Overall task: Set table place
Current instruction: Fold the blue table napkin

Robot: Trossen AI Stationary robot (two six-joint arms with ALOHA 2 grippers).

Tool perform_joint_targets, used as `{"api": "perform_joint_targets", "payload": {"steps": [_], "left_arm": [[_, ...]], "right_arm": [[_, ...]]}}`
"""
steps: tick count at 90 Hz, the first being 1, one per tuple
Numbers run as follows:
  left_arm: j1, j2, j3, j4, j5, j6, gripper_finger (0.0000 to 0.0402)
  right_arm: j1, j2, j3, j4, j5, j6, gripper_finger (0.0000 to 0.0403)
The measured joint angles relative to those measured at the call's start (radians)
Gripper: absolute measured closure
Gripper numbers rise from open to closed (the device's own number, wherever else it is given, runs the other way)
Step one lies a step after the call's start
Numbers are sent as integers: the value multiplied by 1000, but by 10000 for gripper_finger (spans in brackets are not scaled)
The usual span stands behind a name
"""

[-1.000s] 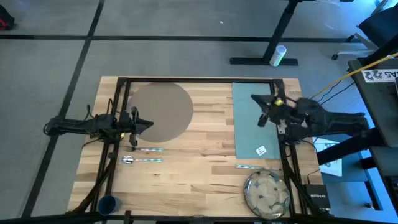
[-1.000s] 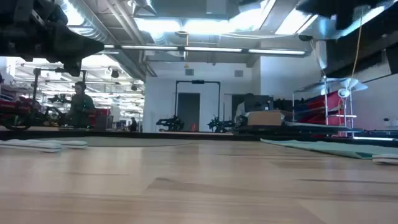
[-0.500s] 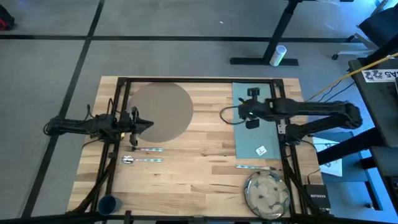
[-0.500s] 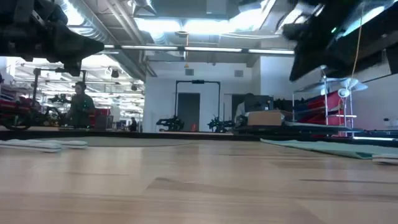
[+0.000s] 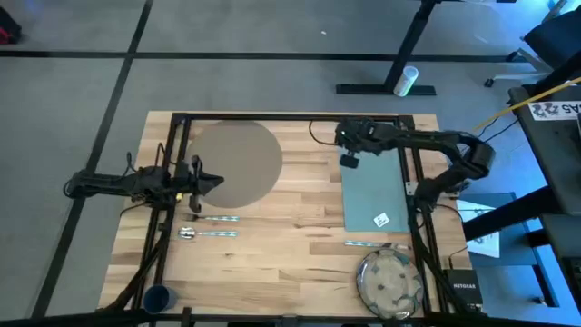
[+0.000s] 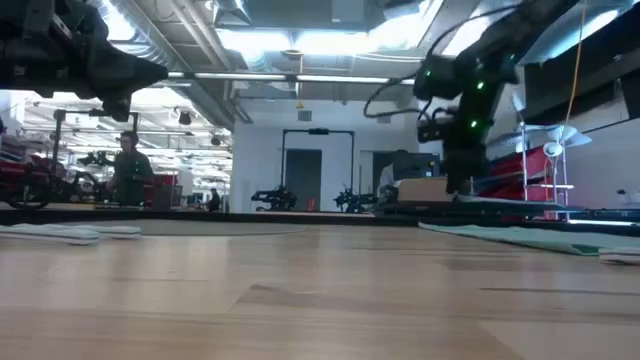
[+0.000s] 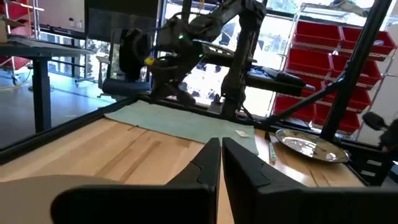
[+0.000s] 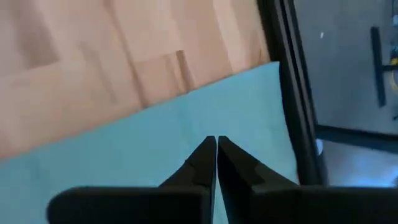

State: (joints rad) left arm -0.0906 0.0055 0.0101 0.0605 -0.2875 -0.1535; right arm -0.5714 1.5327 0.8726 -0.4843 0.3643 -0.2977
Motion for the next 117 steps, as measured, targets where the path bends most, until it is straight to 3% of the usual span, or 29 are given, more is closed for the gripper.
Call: {"api": "perform_joint_targets", "payload": {"steps": [31,50,63,85,117], "left_arm": [[0,0,0,-9,-16,0,402],[0,0,0,-10,-16,0,402],[0,4,0,-11,-16,3,402],[0,5,0,-11,-16,3,402],[0,7,0,-12,-16,3,402]], "right_arm": [[-77,156,0,26,-78,84,403],[-54,209,5,95,-222,85,403],[-7,216,4,135,-295,85,403],[100,223,-1,231,-583,65,403],[269,303,2,375,-769,23,403]]}}
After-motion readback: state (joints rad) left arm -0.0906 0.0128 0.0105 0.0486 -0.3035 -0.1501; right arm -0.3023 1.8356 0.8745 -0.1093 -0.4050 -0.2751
